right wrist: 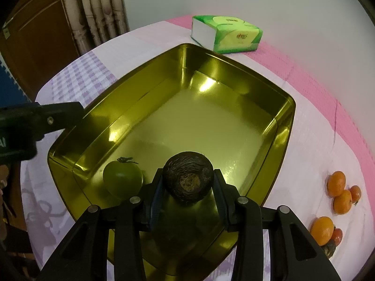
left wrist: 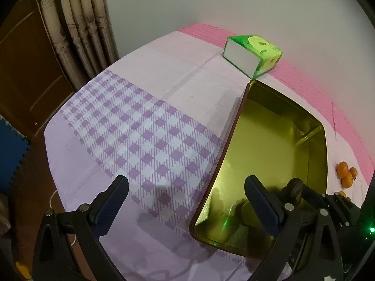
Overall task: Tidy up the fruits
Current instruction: 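Carry the passion fruit into the tin tray and open the right gripper, then move the right gripper around two small olive-brown fruits while the left gripper approaches a dark brown fruit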
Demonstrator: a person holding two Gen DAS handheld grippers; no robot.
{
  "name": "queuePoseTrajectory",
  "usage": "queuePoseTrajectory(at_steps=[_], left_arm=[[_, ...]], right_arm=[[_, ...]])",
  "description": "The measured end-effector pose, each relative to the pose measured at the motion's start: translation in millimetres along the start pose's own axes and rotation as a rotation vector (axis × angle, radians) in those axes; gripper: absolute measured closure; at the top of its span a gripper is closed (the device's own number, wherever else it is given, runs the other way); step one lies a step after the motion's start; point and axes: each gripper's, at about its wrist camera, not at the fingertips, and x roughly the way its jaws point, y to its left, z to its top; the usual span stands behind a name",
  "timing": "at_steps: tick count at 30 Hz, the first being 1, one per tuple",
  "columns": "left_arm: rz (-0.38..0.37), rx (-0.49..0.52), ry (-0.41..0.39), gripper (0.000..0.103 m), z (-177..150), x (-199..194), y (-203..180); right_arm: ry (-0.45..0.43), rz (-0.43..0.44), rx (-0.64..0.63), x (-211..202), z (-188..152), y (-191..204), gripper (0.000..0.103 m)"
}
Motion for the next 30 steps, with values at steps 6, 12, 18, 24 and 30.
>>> queuePoseTrajectory(at_steps=[6, 12, 18, 24, 30], left_arm=[[-0.027, 0.013, -0.018, 0.006, -3, -2, -5], [-0.056, 0.038, -0.03, 0.006, -6, -4, -9], [-0.079, 0.028, -0.038, 0.006, -8, -5, -9], [-0.051, 0.084, -0.055, 0.006, -11, -11, -21], [-0.054, 0.142, -0.051, 0.006, -17, -13, -34]], right_arm=[[-0.033, 0.008, 0.019, -10, 0, -2, 0.061], [-0.102, 0.021, 0.098, -41, -6, -18, 0.061], [-0.152, -0.013, 0.162, -85, -38, -51, 0.06], [-0.124, -0.095, 0.256, -112, -94, -101, 0.06], [-0.035, -0.135, 0.313, -108, -145, -134, 0.06]])
